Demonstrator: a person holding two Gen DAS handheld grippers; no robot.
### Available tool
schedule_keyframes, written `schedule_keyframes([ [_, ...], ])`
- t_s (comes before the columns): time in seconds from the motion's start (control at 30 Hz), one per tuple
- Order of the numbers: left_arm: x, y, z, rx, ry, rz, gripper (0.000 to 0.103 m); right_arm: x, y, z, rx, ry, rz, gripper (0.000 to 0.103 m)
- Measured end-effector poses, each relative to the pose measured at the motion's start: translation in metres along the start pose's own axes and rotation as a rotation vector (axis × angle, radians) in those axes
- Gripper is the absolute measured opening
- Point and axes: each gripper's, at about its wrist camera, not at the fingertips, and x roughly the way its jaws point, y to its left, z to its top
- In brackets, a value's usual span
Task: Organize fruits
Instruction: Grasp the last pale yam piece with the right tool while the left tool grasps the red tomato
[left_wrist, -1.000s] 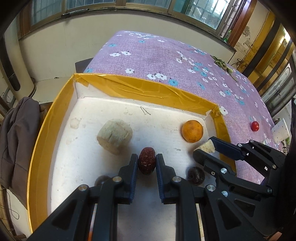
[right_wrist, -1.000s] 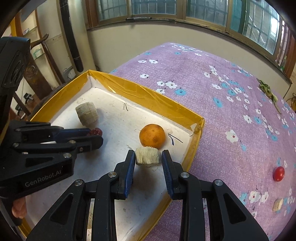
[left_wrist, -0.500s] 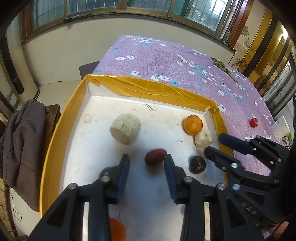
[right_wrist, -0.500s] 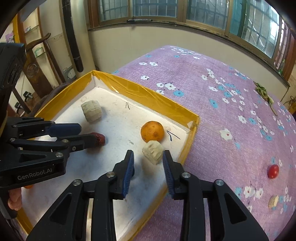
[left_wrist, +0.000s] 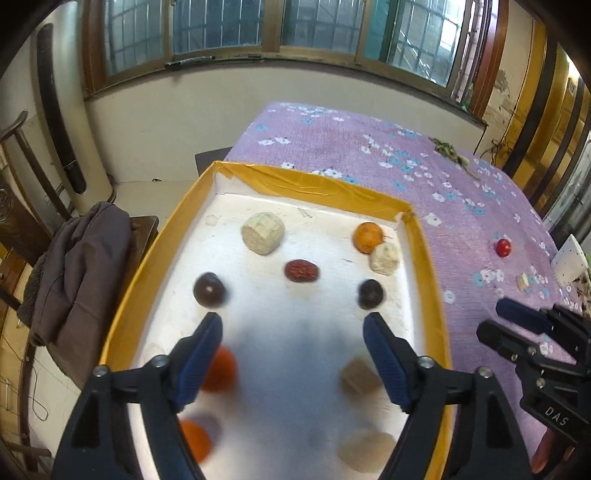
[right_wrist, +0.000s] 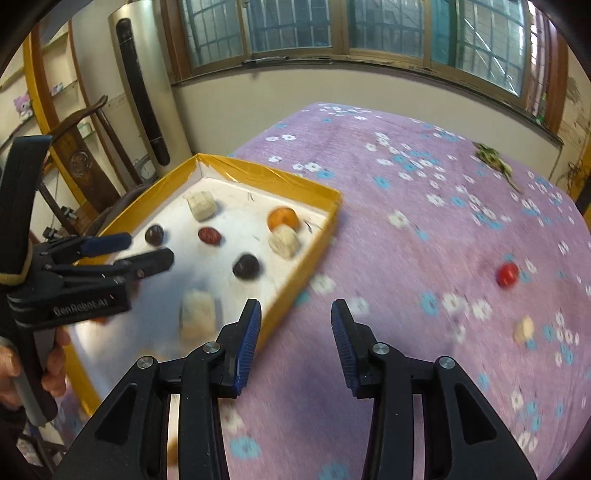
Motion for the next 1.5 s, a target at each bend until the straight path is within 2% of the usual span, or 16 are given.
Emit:
schedule_keyframes([
  [0.17,-0.013,-0.031,-0.007,0.02,-0.023,-0.003,0.091,-0.021,-0.029,-0.024,0.043,0.004,-0.024,0.039],
  [0.4,-0.022,-0.08,-0.011,0.076,-0.026,-0.022,0.092,-0.049,-0.079,-0.051,0.13,-0.015,-0.071,0.042],
  [0.53,-0.024,-0.105,-0.012,0.095,-0.014,-0.046,0.093,-0.061,-0.117,-0.059,0.197,-0.039,-0.106,0.055],
  [0.6,-0.023,-0.116,-0.014,0.106,-0.009,-0.054,0.093,-0.063,-0.143,-0.059,0.237,-0.052,-0.123,0.055],
  [0.8,-0.011,-0.149,-0.016,0.153,0.033,-0.052,0.094,-0.038,-0.198,-0.046,0.309,-0.025,-0.117,0.055],
  [1.0,0.001,-0.174,-0.013,0.196,0.059,-0.037,0.094,-0.003,-0.212,-0.036,0.26,0.01,-0.12,0.055],
  [1.13,0.007,-0.187,-0.006,0.214,0.057,-0.044,0.094,0.012,-0.215,-0.033,0.237,0.023,-0.083,0.046],
  [1.2,0.011,-0.195,-0.001,0.229,0.052,-0.042,0.094,0.018,-0.215,-0.033,0.208,0.026,-0.084,0.037],
  [1.23,0.013,-0.199,0.001,0.236,0.052,-0.043,0.094,0.02,-0.215,-0.033,0.199,0.027,-0.087,0.029],
  [1.27,0.016,-0.203,0.004,0.243,0.053,-0.044,0.094,0.019,-0.216,-0.032,0.189,0.017,-0.085,0.026],
  [1.33,0.024,-0.214,0.01,0.256,0.059,-0.05,0.094,0.02,-0.217,-0.031,0.183,0.012,-0.077,0.023],
  [1.5,0.049,-0.246,0.023,0.292,0.073,-0.103,0.094,0.005,-0.224,-0.036,0.18,-0.009,-0.063,0.023],
])
